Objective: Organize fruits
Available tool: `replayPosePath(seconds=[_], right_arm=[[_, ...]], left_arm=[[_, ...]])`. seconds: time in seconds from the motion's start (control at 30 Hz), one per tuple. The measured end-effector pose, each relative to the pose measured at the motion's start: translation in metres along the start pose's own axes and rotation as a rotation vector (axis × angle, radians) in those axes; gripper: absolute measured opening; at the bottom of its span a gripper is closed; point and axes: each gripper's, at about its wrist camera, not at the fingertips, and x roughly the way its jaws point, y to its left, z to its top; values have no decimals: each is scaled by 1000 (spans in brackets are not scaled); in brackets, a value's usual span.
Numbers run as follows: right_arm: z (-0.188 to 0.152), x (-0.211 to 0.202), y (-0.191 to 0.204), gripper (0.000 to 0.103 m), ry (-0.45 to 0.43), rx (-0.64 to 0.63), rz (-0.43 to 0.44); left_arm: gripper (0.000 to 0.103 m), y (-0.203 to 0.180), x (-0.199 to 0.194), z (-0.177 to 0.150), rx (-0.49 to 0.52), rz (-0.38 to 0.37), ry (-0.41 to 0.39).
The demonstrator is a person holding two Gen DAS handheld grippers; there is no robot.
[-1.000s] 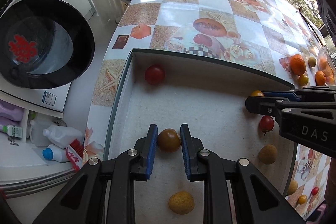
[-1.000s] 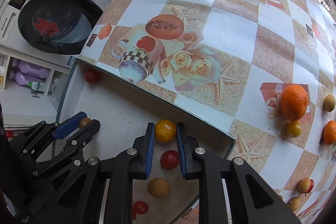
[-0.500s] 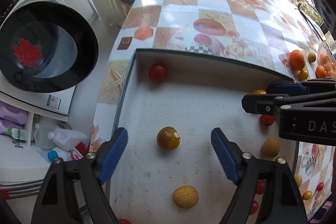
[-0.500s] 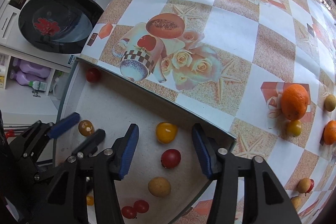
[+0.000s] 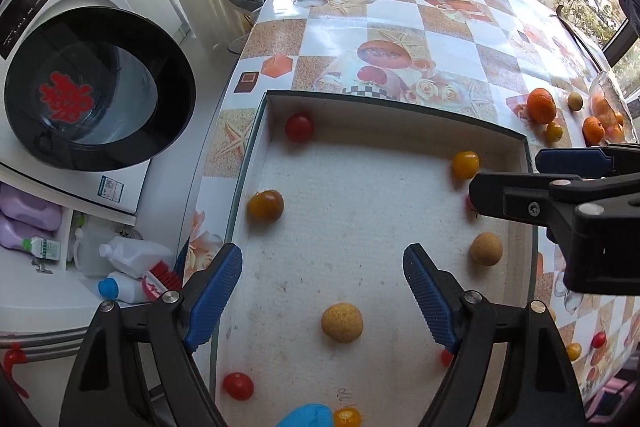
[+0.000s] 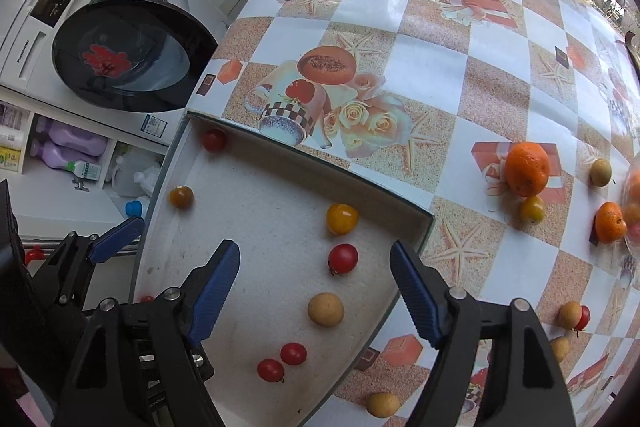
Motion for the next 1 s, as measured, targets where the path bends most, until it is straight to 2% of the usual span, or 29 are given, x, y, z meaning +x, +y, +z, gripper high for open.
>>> replayPosePath(seconds=[0.07,0.1,0.13,0.17,0.23,0.3,0.4,0.53,0.63,0.8,1.0], right_arm=[[-8,-6,2,84,9,-1,-14],[-13,-9,3,84,12,-3,-18],[-17,-12,4,85,13,-6,-24],[-21,-15,5,86,12,-7,-33],[-30,-20,6,97,10,-7,-48],[-38,-26,5,103,9,-10,-58],[-49,-36,3,103,10,-8,-78],[-62,-48,4,103,18,-17,-120],[-75,-57,8,103,35,-38,-145],[-96,-69,15,103,59,-57,-157],[-116,-83,21,103,61,-69,-172]], left_arm=[[84,-1,-5,-6,-14,-19,9],[87,-1,-8,-9,-22,-28,13],[97,-1,-11,-13,-30,-35,19],[102,-2,-14,-17,-37,-38,20],[102,-5,-20,-24,-40,-35,25],[102,-7,-23,-31,-44,-29,40],[102,-10,-27,-42,-50,0,67],[102,-13,-44,-54,-44,58,32],[102,-14,-54,-59,-50,78,42],[102,-18,-66,-70,-52,48,87],[102,-28,-81,-85,8,33,112]])
